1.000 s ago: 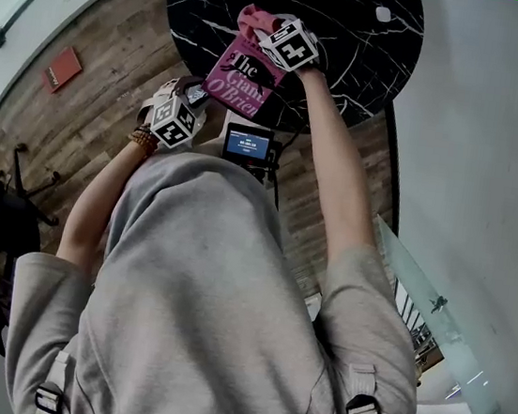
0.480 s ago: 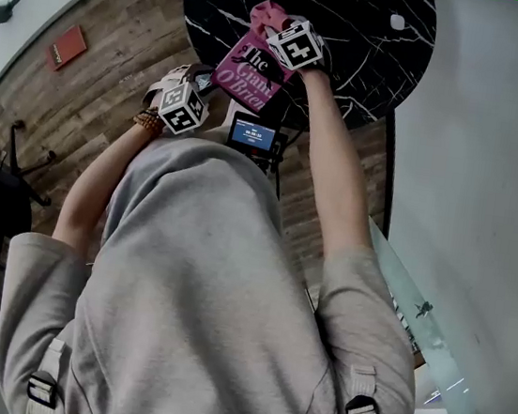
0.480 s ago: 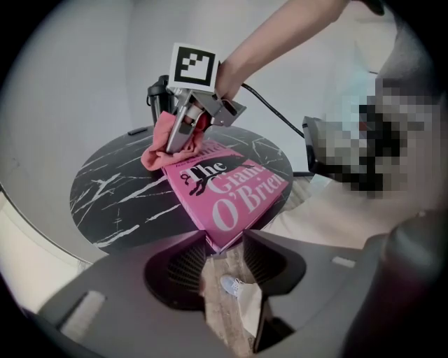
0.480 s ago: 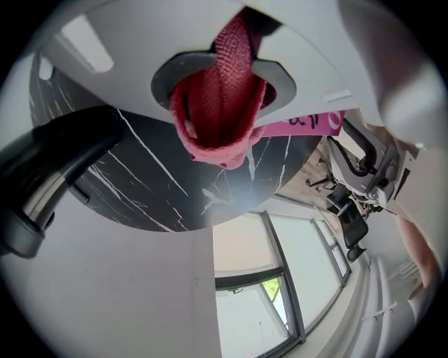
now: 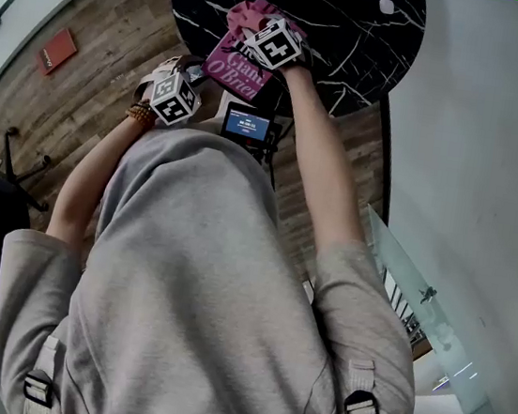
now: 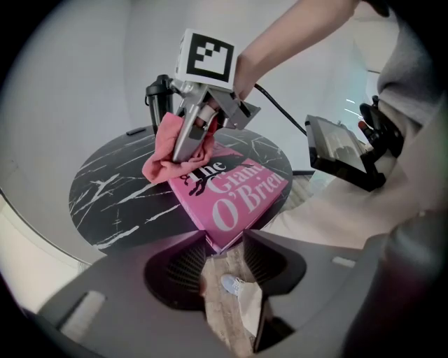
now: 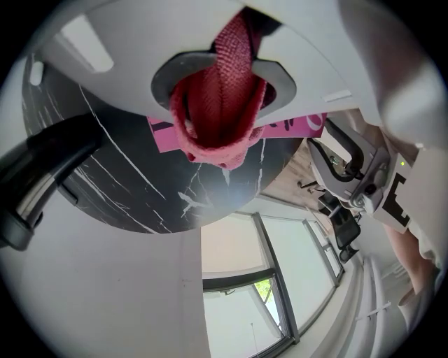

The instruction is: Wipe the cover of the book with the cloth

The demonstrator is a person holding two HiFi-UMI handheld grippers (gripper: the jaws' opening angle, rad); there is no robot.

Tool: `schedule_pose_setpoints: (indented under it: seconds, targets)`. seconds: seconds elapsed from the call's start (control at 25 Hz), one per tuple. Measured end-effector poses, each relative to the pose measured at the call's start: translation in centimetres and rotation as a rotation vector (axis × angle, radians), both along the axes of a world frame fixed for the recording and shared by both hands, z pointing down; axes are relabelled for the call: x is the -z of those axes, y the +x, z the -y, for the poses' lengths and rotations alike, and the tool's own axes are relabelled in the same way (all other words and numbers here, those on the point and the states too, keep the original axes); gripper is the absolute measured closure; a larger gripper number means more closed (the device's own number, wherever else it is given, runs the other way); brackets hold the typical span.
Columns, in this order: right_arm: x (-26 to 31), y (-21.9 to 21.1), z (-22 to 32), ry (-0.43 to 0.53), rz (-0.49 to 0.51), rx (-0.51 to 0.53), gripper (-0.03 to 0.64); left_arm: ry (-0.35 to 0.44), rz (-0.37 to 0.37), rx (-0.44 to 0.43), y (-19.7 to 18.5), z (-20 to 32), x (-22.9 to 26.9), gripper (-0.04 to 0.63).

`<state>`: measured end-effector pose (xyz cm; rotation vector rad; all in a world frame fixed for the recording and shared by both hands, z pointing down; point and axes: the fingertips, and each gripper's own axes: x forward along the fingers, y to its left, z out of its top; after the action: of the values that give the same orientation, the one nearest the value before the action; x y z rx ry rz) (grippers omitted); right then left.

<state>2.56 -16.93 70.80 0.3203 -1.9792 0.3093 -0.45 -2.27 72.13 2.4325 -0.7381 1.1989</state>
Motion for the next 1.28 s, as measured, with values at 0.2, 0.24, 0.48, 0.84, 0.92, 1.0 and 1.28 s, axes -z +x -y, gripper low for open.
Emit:
schedule_pose_setpoints:
  seconds: [0.2,0.24,0.48,0.84,0.92,1.0,1.28]
  targets:
    - [0.2,0.1,-2.0,-0.018,-0.014,0.028,0.522,0.0,0.007,0.001,0.3,-0.1,0.1,0.428]
    - [0.1,0.0,-2.3,-0.021,-0.015,0.03,0.522,0.001,0.008,0.001,0.3,-0.1,0.1,0.428]
    - [0.2,-0.6,-4.5,-0.038,-0.005,0.041,0.521,0.004,0.014,0.011,0.2,0.1,0.1,0.428]
    - [0.4,-1.4,-9.4,-0.084,-0.029,0.164,0.52,0.001,0.029,0.016,0.3,0.1,0.1,0.426]
    - [0.3,-1.5,-10.1,-0.09,-0.029,0.173,0.52,0.0,0.029,0.016,0.3,0.1,0.1,0.425]
    - [0.3,-1.8,-11.0,-0.1,-0.03,0.188,0.52,0.0,0.032,0.016,0.2,0.2,0.0,0.423]
    - [0.2,-2.0,-13.4,-0.115,-0.042,0.228,0.52,-0.002,0.058,0.014,0.3,0.2,-0.6,0.437]
